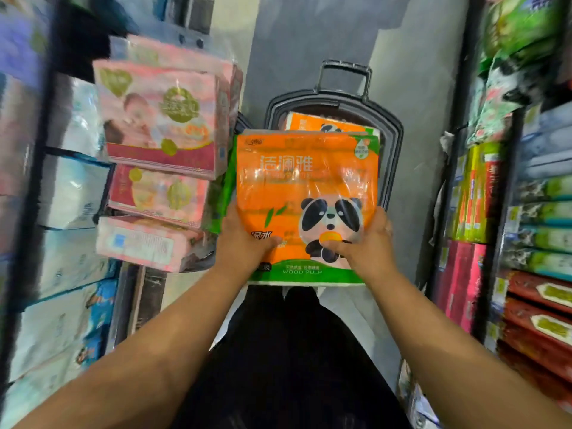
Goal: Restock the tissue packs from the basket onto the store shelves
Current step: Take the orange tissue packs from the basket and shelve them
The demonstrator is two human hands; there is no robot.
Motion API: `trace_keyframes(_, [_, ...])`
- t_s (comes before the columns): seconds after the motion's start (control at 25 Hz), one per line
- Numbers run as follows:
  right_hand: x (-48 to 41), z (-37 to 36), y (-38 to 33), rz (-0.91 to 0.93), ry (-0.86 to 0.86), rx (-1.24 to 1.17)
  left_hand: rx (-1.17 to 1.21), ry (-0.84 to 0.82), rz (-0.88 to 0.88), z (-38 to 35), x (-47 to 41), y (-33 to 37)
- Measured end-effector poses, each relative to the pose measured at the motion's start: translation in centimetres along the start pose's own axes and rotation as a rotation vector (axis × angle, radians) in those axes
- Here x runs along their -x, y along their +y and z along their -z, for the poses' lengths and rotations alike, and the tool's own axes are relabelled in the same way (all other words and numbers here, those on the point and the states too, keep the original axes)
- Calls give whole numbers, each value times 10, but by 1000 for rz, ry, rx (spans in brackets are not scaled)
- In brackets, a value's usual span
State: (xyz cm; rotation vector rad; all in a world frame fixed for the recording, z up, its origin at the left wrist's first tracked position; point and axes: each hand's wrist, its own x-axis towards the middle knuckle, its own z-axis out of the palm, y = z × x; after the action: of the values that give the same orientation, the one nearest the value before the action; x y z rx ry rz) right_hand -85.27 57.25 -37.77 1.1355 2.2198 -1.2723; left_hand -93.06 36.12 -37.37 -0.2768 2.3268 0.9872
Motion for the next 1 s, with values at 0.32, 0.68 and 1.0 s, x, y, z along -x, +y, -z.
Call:
trace_keyframes(0.32, [99,17,-133,404,-94,16,164,351,-42,140,115,22])
trace_keyframes(0.68, [199,-59,-276,706,-236,48,335,616,16,297,192,-25])
trace_keyframes(1.0, [280,-144,-359,795,-351,-21,331,714,20,414,245,-81])
